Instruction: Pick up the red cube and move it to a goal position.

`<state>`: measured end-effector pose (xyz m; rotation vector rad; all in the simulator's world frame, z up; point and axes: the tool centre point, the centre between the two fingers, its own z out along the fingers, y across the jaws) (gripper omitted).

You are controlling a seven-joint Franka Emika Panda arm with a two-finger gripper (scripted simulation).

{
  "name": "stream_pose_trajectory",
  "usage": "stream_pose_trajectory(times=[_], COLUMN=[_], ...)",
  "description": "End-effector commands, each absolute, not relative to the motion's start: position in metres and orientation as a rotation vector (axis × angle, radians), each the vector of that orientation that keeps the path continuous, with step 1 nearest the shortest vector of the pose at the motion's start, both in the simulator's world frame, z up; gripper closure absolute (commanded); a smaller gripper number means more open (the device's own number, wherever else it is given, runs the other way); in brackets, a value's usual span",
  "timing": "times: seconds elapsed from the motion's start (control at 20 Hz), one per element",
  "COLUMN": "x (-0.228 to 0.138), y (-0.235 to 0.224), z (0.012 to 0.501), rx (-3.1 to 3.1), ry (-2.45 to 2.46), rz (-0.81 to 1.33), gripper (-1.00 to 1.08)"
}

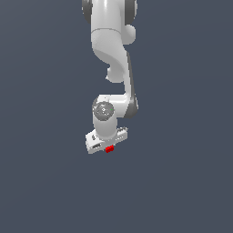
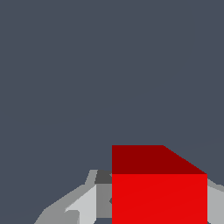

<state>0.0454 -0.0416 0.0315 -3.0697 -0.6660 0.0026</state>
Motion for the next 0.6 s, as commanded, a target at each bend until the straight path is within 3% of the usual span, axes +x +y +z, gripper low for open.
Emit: stream_pose_trajectory(times=[0.0, 0.55], x=[0.042, 0.011], y=[-0.038, -0.012], z=[0.041, 0.116], rx=[-3.070, -3.071], ry=[-0.667, -0.666], rz=[0.000, 0.001], gripper=[1.08, 1.08])
